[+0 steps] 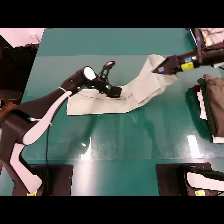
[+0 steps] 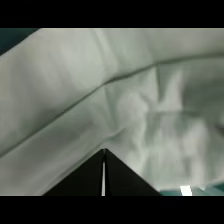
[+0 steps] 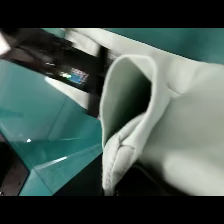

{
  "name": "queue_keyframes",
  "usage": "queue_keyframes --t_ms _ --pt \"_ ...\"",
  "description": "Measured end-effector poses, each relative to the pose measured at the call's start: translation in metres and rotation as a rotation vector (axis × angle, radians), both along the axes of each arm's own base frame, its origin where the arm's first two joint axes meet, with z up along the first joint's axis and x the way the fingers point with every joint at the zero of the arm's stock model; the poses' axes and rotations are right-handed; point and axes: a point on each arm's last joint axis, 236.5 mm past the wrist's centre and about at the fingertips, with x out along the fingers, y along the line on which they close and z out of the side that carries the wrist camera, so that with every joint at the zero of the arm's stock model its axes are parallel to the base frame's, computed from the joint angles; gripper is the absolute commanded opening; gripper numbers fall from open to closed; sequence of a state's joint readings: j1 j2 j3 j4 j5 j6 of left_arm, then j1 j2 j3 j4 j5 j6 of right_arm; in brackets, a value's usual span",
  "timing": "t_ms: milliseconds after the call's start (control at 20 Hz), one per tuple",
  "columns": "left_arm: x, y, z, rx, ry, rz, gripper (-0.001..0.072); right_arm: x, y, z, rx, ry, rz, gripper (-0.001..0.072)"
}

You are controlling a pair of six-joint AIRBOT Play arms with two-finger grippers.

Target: Fold the shirts.

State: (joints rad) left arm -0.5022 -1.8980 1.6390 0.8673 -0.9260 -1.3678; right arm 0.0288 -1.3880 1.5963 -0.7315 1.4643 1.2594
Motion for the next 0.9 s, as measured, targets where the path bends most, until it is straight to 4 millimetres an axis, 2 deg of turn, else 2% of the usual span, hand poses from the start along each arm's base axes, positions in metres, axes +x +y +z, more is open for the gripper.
queue_keyframes --t_ms 250,450,600,700,800,900 --pt "0.003 -0.011 -0.017 0.0 0.024 0.01 0.0023 -0.004 0.058 0.011 0.006 -0.011 0.126 0.0017" --pt "0.006 -0.003 -0.017 0.006 0.041 0.012 0.0023 -0.008 0.088 0.007 0.007 -0.004 0.192 0.0016" --pt "0.018 0.023 0.005 0.017 0.017 0.024 0.0023 -0.011 0.107 0.002 0.006 0.0 0.236 0.0016" --pt "0.027 0.05 0.024 0.043 -0.017 0.035 0.0023 -0.013 0.121 -0.002 0.005 0.003 0.265 0.0016" --pt "0.036 0.086 0.051 0.075 -0.063 0.044 0.0023 -0.012 0.138 -0.007 0.012 -0.002 0.285 0.0016" --pt "0.043 0.13 0.08 0.12 -0.111 0.065 0.0024 -0.009 0.158 -0.015 0.019 -0.011 0.304 0.0017"
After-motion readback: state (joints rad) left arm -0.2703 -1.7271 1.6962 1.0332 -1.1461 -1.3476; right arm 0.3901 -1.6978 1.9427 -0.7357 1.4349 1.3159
